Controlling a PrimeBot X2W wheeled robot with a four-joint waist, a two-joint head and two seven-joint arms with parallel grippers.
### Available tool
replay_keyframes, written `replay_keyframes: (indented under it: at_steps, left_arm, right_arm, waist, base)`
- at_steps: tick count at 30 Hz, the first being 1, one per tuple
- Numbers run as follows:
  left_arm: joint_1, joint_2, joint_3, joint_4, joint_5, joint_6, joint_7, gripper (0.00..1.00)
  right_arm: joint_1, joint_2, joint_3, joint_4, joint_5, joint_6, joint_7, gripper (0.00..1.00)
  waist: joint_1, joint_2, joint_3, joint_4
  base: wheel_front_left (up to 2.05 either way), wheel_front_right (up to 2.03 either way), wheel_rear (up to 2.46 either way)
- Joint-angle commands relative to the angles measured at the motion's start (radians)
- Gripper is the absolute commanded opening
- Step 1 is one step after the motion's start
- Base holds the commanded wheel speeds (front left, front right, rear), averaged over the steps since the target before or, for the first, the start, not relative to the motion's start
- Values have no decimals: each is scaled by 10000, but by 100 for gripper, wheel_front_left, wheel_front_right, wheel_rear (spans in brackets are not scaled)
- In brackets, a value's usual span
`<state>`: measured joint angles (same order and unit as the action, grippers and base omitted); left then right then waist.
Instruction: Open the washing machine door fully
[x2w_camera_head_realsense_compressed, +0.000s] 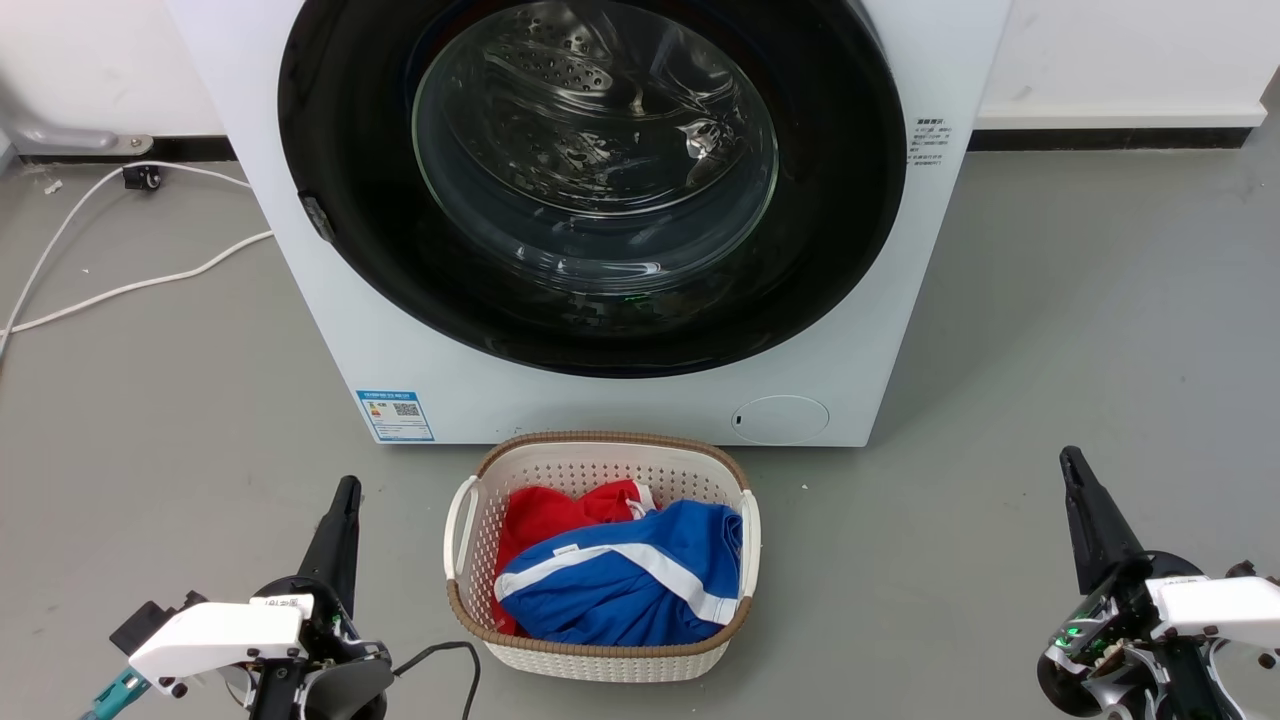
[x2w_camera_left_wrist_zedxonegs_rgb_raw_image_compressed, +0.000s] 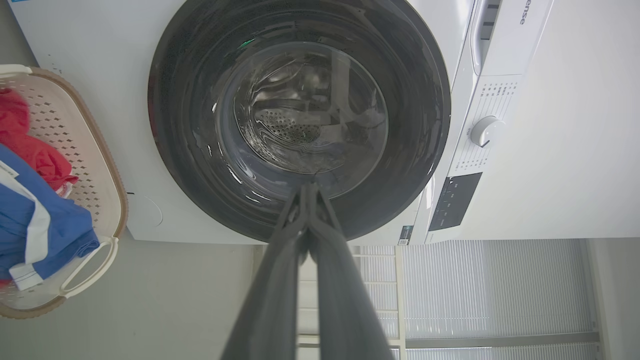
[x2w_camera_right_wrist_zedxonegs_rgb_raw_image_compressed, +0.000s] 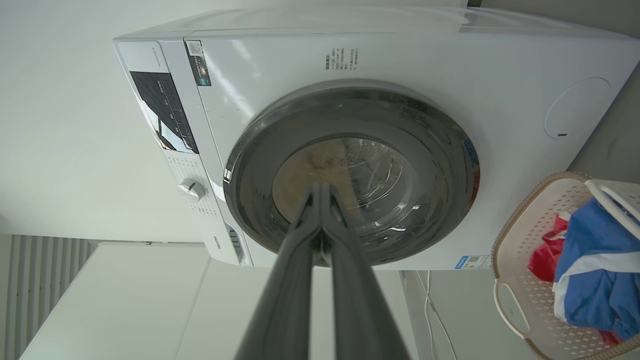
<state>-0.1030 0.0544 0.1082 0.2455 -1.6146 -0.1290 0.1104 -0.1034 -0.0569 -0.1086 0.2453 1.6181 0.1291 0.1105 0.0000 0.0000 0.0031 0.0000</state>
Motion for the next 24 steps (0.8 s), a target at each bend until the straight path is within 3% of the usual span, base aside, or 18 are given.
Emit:
replay_keyframes:
  at_steps: [1,24]
  left_arm:
    - [-102,-3,30,7,22,-33,6,0]
    - [-104,-15,49,8,46,-33,21,0]
  right_arm:
    - [-98,37,-15,8,-64,29,7,0]
    - [-102,50,-32,10,-91,29,31,0]
  waist:
    - [0,0,0,0]
    - [0,0,0,0]
  base:
    - [0,0,0]
    - [0,0,0]
